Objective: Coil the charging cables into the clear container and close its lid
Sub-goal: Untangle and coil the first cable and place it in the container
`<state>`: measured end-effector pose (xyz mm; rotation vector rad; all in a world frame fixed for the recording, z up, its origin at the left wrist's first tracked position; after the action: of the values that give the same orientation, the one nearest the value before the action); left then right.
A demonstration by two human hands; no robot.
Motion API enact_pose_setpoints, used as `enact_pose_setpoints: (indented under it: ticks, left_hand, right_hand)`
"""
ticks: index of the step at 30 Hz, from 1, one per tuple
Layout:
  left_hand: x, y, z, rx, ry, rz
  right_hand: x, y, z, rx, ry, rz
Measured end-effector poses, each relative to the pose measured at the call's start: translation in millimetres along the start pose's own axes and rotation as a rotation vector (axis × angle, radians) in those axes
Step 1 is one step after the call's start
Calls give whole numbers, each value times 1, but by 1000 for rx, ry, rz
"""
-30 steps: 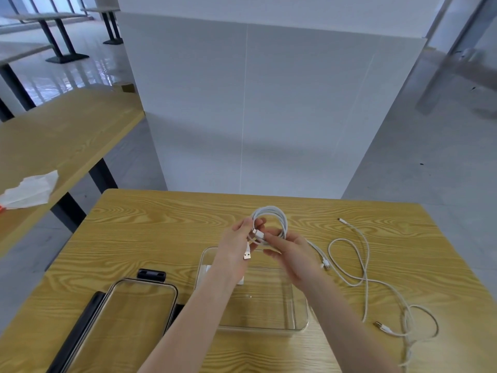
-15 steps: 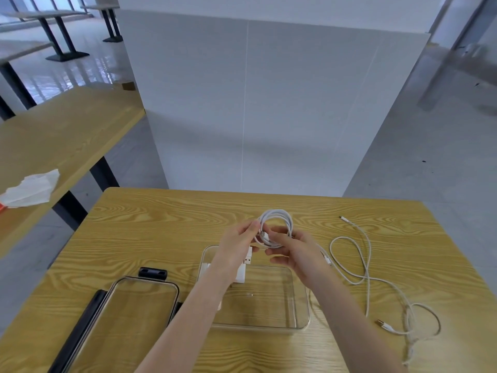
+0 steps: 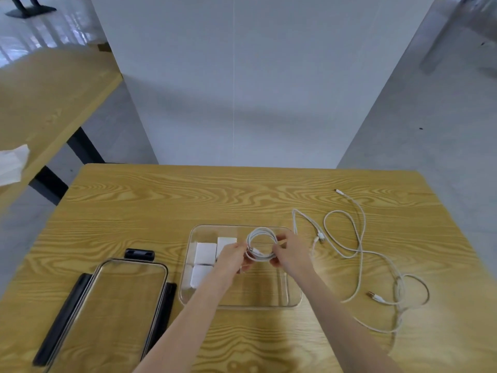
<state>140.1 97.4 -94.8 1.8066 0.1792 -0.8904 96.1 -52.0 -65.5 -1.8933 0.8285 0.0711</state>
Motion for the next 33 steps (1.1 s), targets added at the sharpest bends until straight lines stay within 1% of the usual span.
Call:
enact_pose_setpoints:
  ticks: [3, 5, 7, 10, 13, 15, 17, 22, 27, 30, 33]
  left_hand:
    - [10, -6, 6, 245, 4, 32]
    - [15, -9, 11, 412, -3, 45]
    - [20, -11, 16, 523, 7, 55]
    - [27, -7, 21, 595, 22, 77]
    - [35, -3, 30, 759, -16, 77]
    - [37, -1, 35, 820, -33, 87]
    - [37, -1, 37, 841, -16, 106]
    - [45, -15, 28, 735, 97, 99]
    - [48, -16, 23, 729, 114, 164]
    - [45, -15, 20, 730, 108, 195]
    - [41, -12, 18, 783, 113, 209]
  right_hand:
    - [9, 6, 8, -267, 51, -5]
    - [11, 5, 16, -474, 25, -13]
    - [14, 5, 23, -607, -7, -10]
    - [20, 7, 29, -731, -41, 0]
    - [26, 9, 31, -799, -59, 15]
    - [26, 10, 34, -836, -66, 13]
    - [26, 12, 38, -852, -81, 11]
    - [28, 19, 43, -757, -122, 40]
    - [26, 21, 42, -659, -116, 41]
    - [22, 20, 41, -603, -118, 2]
    - [17, 11, 32, -491, -108, -61]
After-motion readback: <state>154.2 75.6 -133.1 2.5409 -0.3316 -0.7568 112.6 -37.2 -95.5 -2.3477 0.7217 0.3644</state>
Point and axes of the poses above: each hand's wrist, its own x-axis towards the middle knuckle, its own z-axis out of the palm, y = z × x, the point moved 10 cm from there along x, towards the middle knuckle, and after that the axes turned 6 degrees about x, right-handed, at the moved point
